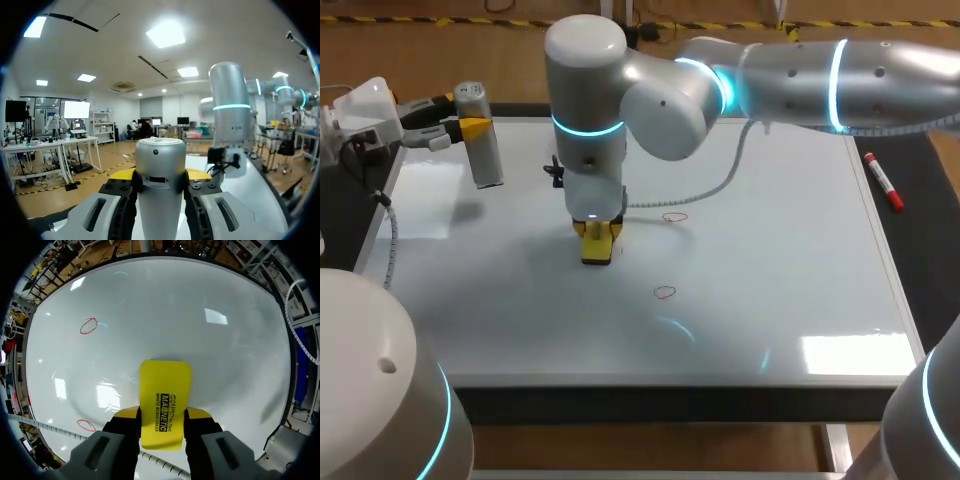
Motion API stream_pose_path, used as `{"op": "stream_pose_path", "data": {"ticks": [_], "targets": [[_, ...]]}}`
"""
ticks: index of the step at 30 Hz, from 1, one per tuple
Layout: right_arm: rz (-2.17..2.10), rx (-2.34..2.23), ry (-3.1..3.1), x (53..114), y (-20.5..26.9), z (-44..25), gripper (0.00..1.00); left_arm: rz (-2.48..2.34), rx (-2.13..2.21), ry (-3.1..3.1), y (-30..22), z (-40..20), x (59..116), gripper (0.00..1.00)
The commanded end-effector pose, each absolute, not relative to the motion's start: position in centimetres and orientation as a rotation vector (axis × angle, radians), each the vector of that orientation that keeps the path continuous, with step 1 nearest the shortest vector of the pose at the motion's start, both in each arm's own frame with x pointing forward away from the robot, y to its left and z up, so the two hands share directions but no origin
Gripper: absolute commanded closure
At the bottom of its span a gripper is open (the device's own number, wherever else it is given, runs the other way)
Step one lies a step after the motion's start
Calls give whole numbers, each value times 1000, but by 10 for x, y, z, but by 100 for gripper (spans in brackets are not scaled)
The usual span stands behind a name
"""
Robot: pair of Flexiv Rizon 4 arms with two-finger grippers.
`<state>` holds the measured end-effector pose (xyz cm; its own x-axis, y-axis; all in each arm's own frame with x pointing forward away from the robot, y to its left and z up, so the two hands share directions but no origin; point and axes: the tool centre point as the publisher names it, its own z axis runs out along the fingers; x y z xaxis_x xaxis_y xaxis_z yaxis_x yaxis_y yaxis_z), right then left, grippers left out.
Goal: Pick up the inspection probe, press it on each red-marked spot on the whiteboard one by one, put down the probe, pick up the eraser, and wipe off all the red marks.
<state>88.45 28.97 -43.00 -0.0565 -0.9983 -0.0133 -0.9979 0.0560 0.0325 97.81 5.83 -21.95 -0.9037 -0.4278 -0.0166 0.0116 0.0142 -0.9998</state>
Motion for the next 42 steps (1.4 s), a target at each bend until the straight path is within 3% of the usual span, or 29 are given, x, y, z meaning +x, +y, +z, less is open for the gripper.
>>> {"op": "stream_pose_path", "data": {"ticks": [1,22,42], "targets": [[-45,2153,-2286,883,274,-431,100,-1960,-429,1983,59,-218,978,100],[-54,2147,-2298,901,244,-382,100,-1960,-429,1983,59,-218,978,100],[28,1836,-2579,951,111,-361,100,-1960,-429,1983,59,-218,978,100]]}}
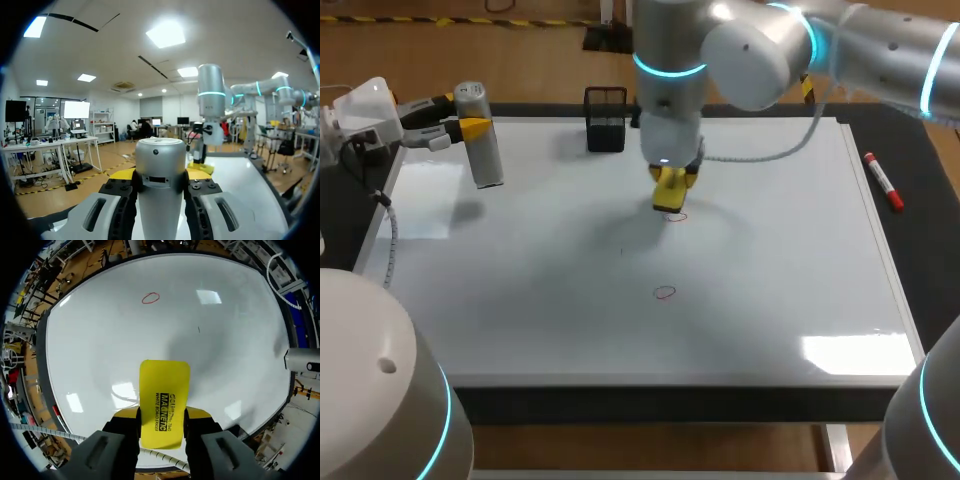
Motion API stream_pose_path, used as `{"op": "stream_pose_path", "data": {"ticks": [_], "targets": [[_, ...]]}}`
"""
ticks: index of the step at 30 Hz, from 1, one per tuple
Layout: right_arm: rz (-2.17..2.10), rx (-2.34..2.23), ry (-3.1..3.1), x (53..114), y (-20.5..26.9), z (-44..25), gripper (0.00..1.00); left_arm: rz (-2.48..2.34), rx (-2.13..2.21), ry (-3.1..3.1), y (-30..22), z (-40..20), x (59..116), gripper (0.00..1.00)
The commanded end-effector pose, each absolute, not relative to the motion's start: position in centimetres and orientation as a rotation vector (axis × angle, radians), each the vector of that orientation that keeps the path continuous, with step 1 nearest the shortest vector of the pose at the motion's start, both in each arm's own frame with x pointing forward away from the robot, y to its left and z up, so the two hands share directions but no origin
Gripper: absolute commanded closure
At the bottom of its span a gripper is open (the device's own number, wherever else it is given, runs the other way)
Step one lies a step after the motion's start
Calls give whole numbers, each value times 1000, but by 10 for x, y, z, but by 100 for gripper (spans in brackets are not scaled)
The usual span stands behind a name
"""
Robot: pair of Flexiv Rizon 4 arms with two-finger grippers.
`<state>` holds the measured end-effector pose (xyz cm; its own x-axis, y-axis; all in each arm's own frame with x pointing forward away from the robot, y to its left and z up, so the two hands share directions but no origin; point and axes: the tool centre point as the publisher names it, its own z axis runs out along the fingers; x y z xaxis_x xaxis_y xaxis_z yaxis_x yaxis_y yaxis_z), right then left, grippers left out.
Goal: Pick up the inspection probe, press it on each red-marked spot on the whiteboard one by one, put down the probe, pick up the eraser, and wipe off all the red marks.
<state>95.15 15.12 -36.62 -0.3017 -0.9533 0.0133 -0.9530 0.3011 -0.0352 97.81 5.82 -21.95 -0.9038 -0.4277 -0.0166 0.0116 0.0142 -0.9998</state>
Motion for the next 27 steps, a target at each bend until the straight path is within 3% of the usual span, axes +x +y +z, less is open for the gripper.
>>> {"op": "stream_pose_path", "data": {"ticks": [1,15,27], "targets": [[-28,-1784,2561,954,102,-362,100,-1960,-429,1983,59,-218,978,100],[-12,-1490,2792,967,-1,-370,100,-1960,-429,1983,59,-218,978,100],[19,-1323,2898,964,-52,-380,100,-1960,-429,1983,59,-218,978,100]]}}
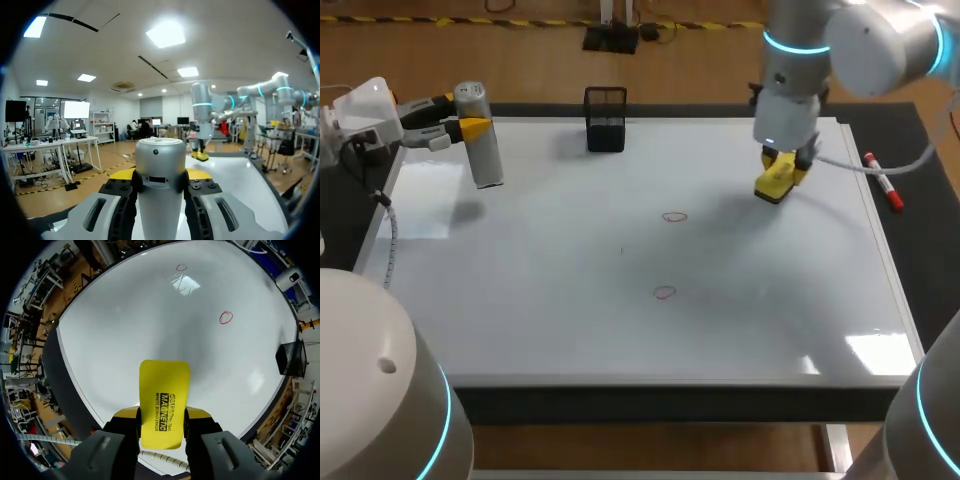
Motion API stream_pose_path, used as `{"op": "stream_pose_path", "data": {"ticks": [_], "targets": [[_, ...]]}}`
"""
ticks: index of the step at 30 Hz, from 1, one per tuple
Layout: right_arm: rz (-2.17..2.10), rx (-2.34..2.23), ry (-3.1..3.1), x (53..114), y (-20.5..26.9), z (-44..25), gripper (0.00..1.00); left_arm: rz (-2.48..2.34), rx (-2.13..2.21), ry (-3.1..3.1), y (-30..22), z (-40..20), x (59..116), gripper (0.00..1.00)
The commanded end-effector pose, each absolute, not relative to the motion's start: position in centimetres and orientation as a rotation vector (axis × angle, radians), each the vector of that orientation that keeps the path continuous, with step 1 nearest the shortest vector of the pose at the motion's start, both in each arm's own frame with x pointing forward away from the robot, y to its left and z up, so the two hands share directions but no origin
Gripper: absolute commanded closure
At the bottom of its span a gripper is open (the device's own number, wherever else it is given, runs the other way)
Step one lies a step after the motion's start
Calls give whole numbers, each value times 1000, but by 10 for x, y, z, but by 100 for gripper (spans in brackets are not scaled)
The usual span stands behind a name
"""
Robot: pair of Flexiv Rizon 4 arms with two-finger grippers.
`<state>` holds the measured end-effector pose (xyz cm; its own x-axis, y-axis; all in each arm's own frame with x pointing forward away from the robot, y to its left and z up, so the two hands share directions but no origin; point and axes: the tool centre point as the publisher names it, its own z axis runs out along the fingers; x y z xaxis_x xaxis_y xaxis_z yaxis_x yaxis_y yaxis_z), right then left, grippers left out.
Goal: Pick up the inspection probe, press it on each red-marked spot on the whiteboard one by one, put down the probe, pick up the eraser, and wipe off all the red marks.
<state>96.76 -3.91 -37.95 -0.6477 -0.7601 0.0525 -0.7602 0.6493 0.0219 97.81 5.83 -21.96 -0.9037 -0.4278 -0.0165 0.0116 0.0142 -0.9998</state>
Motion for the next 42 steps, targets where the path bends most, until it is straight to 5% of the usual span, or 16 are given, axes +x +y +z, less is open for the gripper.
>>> {"op": "stream_pose_path", "data": {"ticks": [1,23,42], "targets": [[-17,1273,-2822,963,-54,-379,100,-1960,-429,1983,59,-218,978,100],[-8,1237,-2821,965,-61,-378,100,-1963,-399,2002,39,-215,969,100],[-8,1237,-2821,965,-61,-378,100,-2123,-265,2055,-76,-208,946,100]]}}
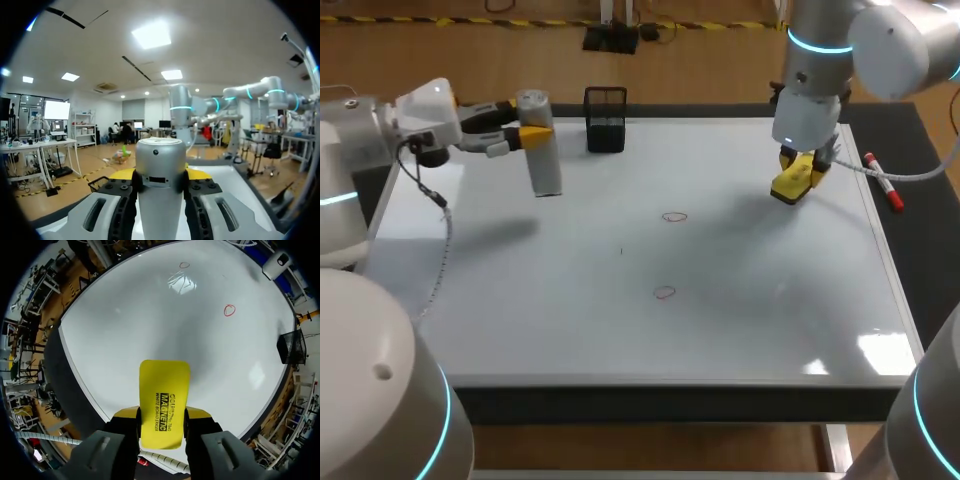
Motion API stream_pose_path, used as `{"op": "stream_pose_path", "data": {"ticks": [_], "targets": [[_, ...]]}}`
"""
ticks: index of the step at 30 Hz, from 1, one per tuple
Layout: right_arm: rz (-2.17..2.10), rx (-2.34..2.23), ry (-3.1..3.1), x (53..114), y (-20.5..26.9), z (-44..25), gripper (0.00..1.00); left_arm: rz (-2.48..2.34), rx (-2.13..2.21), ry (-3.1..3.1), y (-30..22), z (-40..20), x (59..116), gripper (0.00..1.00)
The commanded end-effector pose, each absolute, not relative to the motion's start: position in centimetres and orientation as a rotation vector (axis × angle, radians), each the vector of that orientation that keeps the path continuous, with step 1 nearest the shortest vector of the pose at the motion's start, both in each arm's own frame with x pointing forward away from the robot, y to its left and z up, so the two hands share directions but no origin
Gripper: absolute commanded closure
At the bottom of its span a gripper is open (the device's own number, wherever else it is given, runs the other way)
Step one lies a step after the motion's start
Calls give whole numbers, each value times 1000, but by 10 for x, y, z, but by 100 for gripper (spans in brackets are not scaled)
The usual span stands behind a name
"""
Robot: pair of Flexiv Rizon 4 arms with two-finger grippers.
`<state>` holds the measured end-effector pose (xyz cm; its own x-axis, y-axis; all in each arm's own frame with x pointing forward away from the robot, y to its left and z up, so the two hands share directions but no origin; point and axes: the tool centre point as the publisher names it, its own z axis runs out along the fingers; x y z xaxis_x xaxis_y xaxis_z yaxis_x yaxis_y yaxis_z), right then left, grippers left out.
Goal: Pick up the inspection probe, press it on each red-marked spot on the whiteboard one by one, put down the probe, pick up the eraser, and wipe off all the red marks.
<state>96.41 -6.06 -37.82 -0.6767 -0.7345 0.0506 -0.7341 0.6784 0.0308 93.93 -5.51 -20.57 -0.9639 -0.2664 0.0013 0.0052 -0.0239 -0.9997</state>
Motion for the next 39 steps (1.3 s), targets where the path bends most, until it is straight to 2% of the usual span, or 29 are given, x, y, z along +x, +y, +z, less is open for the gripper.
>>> {"op": "stream_pose_path", "data": {"ticks": [1,27,39], "targets": [[-8,1237,-2821,965,-61,-378,100,-2131,-260,2061,-83,-208,945,100],[-8,1237,-2821,965,-61,-378,100,-2263,-106,2167,-219,-229,932,100],[-8,1237,-2821,965,-61,-378,100,-2286,-103,2173,-250,-242,942,100]]}}
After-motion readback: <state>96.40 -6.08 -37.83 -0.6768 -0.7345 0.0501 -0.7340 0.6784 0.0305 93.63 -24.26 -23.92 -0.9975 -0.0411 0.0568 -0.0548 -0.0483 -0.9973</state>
